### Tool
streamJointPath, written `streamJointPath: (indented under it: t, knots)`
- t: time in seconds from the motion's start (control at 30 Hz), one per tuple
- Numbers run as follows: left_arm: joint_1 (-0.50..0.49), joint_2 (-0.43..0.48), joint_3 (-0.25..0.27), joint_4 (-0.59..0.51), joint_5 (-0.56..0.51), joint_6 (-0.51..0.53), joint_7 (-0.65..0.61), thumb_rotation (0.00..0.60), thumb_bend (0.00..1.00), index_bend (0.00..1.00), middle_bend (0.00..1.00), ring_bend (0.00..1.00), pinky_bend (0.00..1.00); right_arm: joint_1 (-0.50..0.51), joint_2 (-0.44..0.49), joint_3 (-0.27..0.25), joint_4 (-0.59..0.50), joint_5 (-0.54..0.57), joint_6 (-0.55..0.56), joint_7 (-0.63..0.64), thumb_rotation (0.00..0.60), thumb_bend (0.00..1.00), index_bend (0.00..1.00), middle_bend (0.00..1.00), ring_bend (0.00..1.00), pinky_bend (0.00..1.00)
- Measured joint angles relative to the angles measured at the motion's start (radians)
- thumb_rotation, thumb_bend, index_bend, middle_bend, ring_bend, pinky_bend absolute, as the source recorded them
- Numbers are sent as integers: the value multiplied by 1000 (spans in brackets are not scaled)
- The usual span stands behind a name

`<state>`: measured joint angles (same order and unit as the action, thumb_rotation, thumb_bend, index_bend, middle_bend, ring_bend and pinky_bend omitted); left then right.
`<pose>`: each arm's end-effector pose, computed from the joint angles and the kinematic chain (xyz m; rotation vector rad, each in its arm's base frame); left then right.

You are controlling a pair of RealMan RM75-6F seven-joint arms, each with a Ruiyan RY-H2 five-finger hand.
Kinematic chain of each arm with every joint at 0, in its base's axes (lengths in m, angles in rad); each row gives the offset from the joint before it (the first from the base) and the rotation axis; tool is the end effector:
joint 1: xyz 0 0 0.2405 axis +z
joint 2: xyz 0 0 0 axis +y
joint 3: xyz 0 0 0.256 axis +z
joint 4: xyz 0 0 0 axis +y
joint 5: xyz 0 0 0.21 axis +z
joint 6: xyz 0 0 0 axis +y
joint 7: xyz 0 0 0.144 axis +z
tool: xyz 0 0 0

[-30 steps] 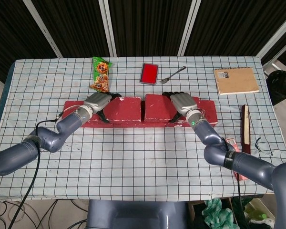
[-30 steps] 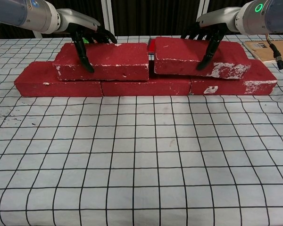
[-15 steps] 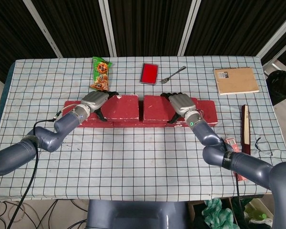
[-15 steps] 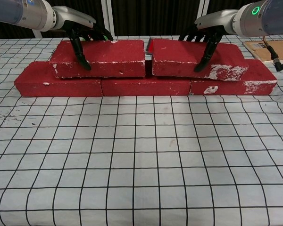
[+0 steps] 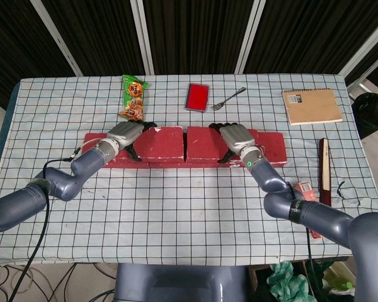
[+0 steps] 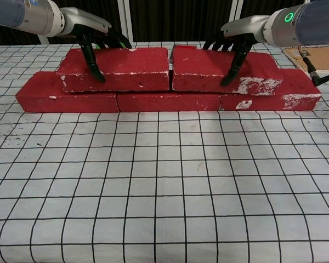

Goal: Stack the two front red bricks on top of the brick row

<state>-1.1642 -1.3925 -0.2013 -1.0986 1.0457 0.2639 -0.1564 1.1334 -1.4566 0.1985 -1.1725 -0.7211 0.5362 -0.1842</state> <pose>-0.1035 0.4737 0.0320 -2.0225 -1.1779 -0.6611 -0.1025 -0.4648 0.0210 1.8655 -1.1147 0.7780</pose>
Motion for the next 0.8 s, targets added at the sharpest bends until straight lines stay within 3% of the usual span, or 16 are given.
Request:
streamJointPath:
  t: [0.8]
  knots:
    - [-22,-27,7,42,-14,-27,-21,600,129,158,156,42,68,2,-15,-7,20,-13,15,-2,600,50,214,220,208,189]
